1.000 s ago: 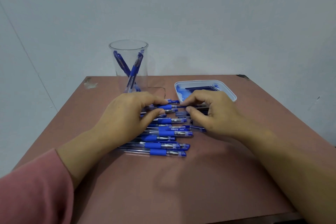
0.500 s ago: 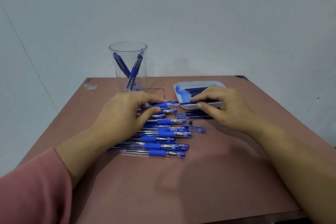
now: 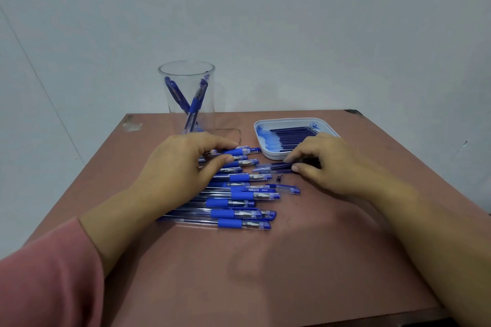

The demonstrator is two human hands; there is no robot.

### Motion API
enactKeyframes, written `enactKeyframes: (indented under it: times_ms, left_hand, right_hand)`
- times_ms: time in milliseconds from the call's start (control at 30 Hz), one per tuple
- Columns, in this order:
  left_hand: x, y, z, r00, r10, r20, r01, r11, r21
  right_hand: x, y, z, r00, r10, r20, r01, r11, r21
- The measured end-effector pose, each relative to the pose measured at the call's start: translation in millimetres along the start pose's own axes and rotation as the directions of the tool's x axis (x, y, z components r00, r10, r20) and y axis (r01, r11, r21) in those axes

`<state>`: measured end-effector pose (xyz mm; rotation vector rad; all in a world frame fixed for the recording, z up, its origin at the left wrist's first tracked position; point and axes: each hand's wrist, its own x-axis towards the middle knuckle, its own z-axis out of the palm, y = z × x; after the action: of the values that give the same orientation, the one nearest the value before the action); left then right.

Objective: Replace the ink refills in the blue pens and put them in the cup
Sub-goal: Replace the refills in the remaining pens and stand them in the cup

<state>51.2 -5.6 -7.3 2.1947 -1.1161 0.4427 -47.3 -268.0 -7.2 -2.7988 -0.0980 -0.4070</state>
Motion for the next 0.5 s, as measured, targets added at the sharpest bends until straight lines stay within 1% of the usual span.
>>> enactKeyframes:
  times_ms: [133, 300, 400, 467, 500]
  left_hand:
    - [-1, 1, 0, 1.000, 0.002, -0.001, -0.002, 1.000, -0.003]
    - [-1, 1, 0, 1.000, 0.009, -0.010, -0.009, 1.000, 0.000]
    - [-1, 0, 0, 1.000, 0.015, -0.012, -0.015, 1.000, -0.006]
    - [-1, -1, -1, 1.000, 0.022, -0.013, -0.022, 1.000, -0.004]
    - [-1, -1, -1, 1.000, 0.027, -0.015, -0.027, 1.000, -0.003]
  right_hand:
    - [1, 0, 2, 1.000, -0.014, 0.001, 0.014, 0.998, -0.061]
    - [2, 1, 2, 0.999, -0.045, -0.028, 0.043, 0.996, -0.074]
    - [3, 2, -8, 0.993, -0.006, -0.122, 0.006, 1.000, 0.003]
    - [8, 3, -21, 0.988, 0.032, -0.150, -0.036, 0.999, -0.018]
    - [12, 5, -28, 0.989, 0.058, -0.137, -0.064, 0.997, -0.042]
